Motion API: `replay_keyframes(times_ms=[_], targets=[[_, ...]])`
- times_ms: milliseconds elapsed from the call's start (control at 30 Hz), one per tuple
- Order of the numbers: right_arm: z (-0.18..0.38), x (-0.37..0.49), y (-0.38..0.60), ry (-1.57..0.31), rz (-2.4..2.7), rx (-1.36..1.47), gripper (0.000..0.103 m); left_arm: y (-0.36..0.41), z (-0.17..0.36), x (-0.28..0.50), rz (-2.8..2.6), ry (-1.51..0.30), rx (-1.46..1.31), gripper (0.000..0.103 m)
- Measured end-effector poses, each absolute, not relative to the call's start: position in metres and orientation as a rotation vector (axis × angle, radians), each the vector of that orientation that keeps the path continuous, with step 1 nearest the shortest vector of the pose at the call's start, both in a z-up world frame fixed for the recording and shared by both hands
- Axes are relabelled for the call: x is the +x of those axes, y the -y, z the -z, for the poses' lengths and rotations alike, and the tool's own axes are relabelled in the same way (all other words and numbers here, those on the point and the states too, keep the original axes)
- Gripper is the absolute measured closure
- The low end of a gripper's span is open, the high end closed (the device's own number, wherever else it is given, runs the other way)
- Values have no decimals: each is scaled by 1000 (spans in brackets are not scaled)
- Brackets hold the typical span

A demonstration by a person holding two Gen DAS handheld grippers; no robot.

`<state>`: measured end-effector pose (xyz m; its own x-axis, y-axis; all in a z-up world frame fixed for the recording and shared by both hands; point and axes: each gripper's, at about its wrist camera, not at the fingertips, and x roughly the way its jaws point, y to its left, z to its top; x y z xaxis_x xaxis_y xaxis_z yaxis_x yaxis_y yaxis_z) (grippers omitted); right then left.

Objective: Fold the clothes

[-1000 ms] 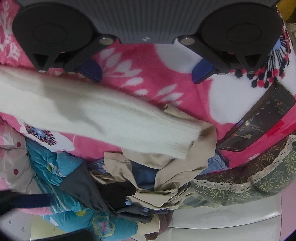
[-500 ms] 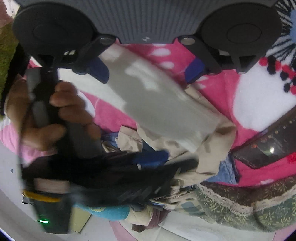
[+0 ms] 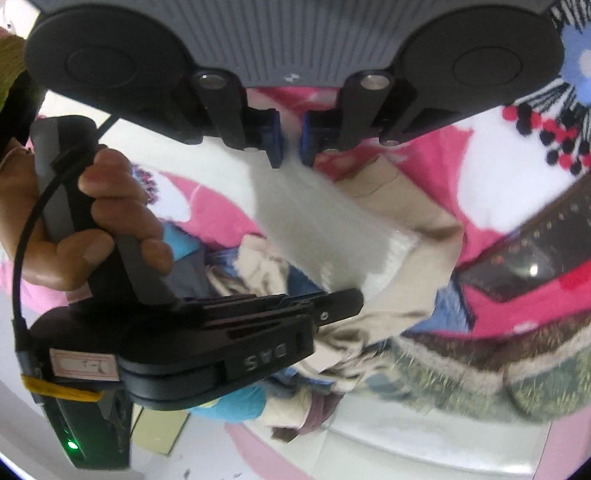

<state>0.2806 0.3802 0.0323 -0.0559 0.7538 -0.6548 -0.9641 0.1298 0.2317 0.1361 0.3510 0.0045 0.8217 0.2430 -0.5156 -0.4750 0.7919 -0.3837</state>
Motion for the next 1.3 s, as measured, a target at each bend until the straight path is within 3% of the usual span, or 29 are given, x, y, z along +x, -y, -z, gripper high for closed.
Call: replay_keyframes(times_ms=[400,600,933,1100,1167,1233,1300], targets=[[-149,260,-190,-562,-1293,-27,99,-240,-85,112,-72,-328,-338,93],[-168,220,-62,-468,-1135,78,99,-163,-97,107,112,-368,-203,93],[-80,121,74,-545,-844,297,99,-64,-34,75,316,-564,178,90],[-10,80,92,-675,-766,298,96,-56,0,48,356,-694,236,79],[5,64,93,-714,-766,276,94,-60,0,37,369,-726,215,64],[16,51,94,-753,-775,266,92,-70,-5,32,361,-750,174,58],[18,44,103,-787,-795,294,83,-79,-10,34,361,-790,74,57]])
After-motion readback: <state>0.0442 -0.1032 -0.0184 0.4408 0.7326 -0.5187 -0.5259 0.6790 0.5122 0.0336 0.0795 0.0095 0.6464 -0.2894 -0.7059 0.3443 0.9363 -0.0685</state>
